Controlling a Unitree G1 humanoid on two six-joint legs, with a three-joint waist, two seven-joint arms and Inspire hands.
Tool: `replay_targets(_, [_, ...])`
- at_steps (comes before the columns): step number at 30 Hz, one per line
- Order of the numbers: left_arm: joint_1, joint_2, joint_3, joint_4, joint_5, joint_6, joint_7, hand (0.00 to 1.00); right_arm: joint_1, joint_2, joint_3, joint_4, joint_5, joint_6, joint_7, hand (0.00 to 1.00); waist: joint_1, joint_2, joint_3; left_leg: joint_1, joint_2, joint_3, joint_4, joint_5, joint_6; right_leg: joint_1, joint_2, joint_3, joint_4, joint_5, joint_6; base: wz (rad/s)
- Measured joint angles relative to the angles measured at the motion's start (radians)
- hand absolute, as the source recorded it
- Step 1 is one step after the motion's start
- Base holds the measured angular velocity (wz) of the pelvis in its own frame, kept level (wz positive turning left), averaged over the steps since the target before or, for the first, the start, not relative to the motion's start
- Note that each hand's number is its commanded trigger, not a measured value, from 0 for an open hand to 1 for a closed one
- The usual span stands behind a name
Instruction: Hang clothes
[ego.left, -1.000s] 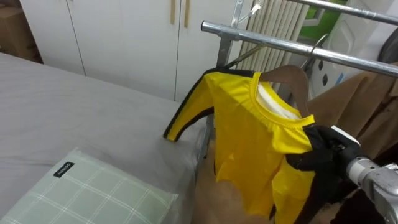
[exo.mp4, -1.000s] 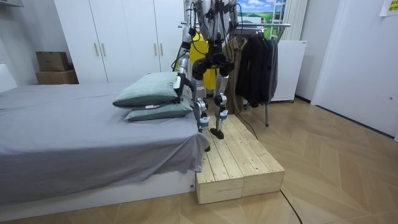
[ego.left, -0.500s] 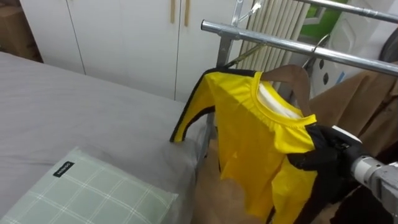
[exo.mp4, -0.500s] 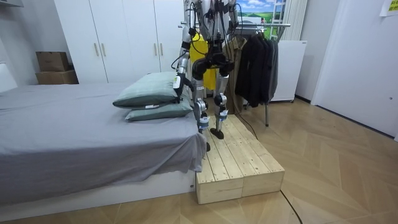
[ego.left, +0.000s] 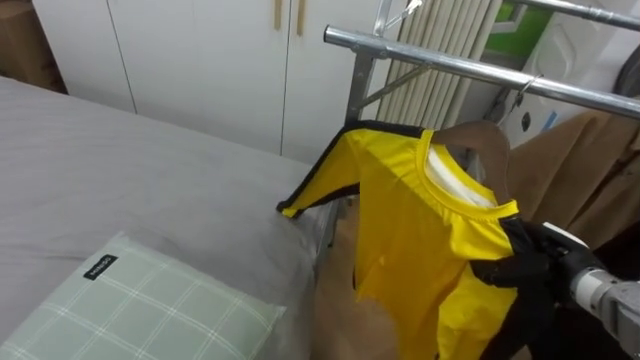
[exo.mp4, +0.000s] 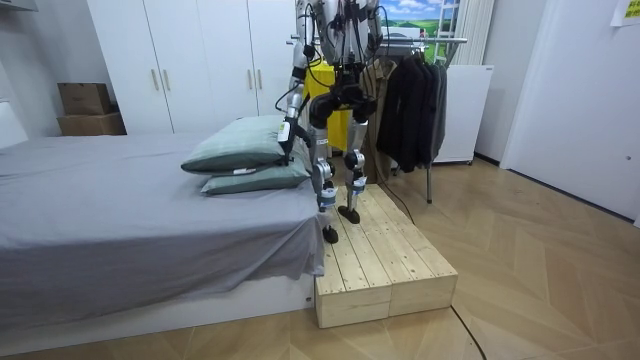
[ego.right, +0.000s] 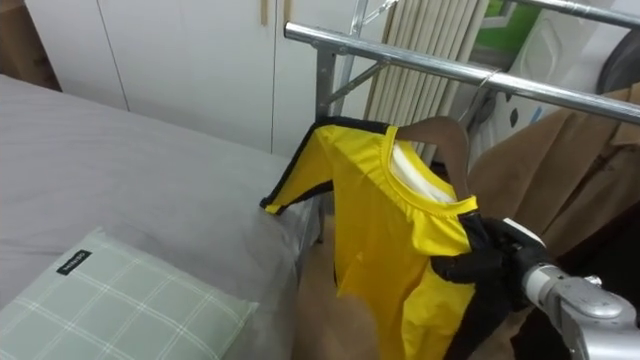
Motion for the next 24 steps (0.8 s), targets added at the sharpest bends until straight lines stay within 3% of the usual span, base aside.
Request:
replay_targets(10, [0.0, 0.0, -0.002, 0.0, -0.019, -0.001, 0.002, 0.0, 0.0, 0.0, 0.002, 0.023, -0.002, -0.024, -0.001, 1.0, 0.0, -0.001, 0.0028, 0.007, -0.001, -0.003, -0.004, 0.0, 0.0, 0.005, 0.001, 0.001, -0.01, -0.001, 0.0, 0.0])
replay_targets(12, [0.0, 0.001, -0.002, 0.0, -0.019, -0.001, 0.003, 0.0, 0.0, 0.0, 0.002, 0.048, -0.002, -0.043, -0.007, 1.0, 0.0, -0.001, 0.0027, 0.011, -0.001, -0.008, -0.005, 0.0, 0.0, 0.016, 0.001, -0.001, -0.013, -0.001, 0.0, 0.06])
replay_targets(24, [0.0, 0.003, -0.003, 0.0, -0.045, -0.006, 0.004, 0.0, 0.0, 0.0, 0.004, 0.099, -0.008, -0.06, -0.023, 1.0, 0.001, 0.0, 0.0041, 0.03, -0.001, -0.026, -0.005, 0.0, 0.0, 0.045, 0.0, -0.003, -0.03, -0.001, 0.002, 0.03])
